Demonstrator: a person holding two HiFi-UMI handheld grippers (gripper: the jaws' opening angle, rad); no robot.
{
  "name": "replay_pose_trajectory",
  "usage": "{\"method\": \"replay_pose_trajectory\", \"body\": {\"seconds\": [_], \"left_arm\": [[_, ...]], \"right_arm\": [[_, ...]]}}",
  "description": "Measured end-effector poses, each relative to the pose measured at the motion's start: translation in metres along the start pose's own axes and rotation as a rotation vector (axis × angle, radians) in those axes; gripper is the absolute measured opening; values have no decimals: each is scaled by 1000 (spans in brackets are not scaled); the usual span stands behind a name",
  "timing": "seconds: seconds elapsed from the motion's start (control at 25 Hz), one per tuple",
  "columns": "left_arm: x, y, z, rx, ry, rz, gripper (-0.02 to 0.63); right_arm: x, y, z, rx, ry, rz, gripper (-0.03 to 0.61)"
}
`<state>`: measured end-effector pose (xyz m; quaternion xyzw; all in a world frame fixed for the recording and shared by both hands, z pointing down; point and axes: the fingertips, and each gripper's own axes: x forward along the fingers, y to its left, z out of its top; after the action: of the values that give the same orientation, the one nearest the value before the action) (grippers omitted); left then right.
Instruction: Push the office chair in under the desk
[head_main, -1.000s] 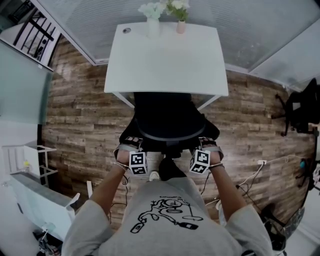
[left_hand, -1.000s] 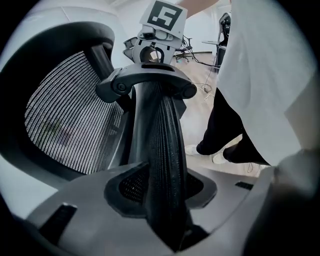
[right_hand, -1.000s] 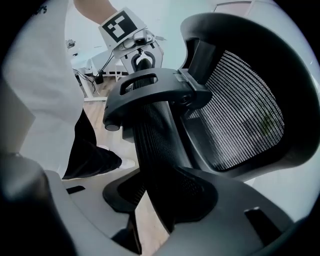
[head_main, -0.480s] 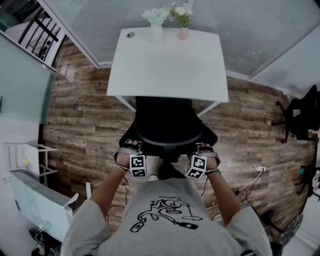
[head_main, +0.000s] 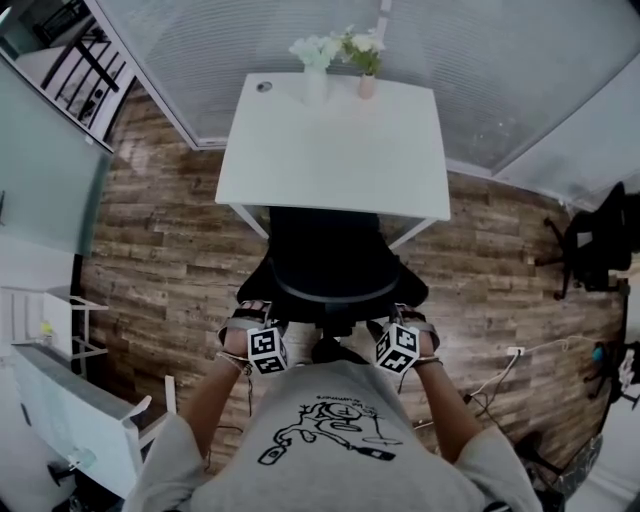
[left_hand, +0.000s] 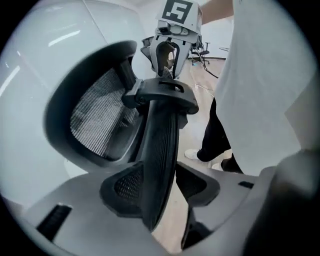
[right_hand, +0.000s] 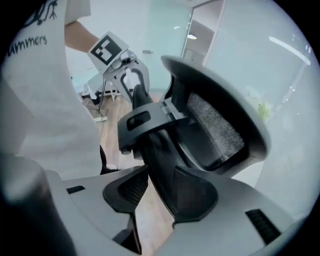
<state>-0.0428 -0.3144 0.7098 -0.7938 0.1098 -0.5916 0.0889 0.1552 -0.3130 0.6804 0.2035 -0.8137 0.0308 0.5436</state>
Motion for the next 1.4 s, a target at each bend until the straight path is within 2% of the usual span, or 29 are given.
{"method": "replay_pose_trajectory", "body": {"seconds": [0.12,0.16,0.24,0.32,0.48,0.6,0.76,0.96,1.12,1.4], "left_arm": [[-25,9,11,-68,-66,42,198],[-34,18,16,-100,-99,79,170],[-55,40,26,-180,-174,170,75],[-79,61,38,-292,-273,231,36],[-135,86,70,-532,-545,262,17],[-178,98,89,-614,-698,304,5],[-223,100,115,-721,-878,248,3],[-259,105,137,-812,-1010,207,3],[-278,110,149,-835,-1083,211,3],[-289,106,161,-827,-1102,191,3]], "right_arm": [[-26,-8,20,77,-87,-32,148],[-34,-12,27,101,-118,-45,140],[-51,-18,42,154,-188,-70,130],[-68,-24,57,225,-268,-93,119],[-103,-33,91,408,-458,-97,93],[-132,-39,120,495,-592,-91,81],[-166,-43,153,553,-723,-87,74],[-205,-40,189,588,-855,-84,66],[-227,-36,210,589,-925,-75,61],[-237,-31,222,583,-963,-72,41]]}}
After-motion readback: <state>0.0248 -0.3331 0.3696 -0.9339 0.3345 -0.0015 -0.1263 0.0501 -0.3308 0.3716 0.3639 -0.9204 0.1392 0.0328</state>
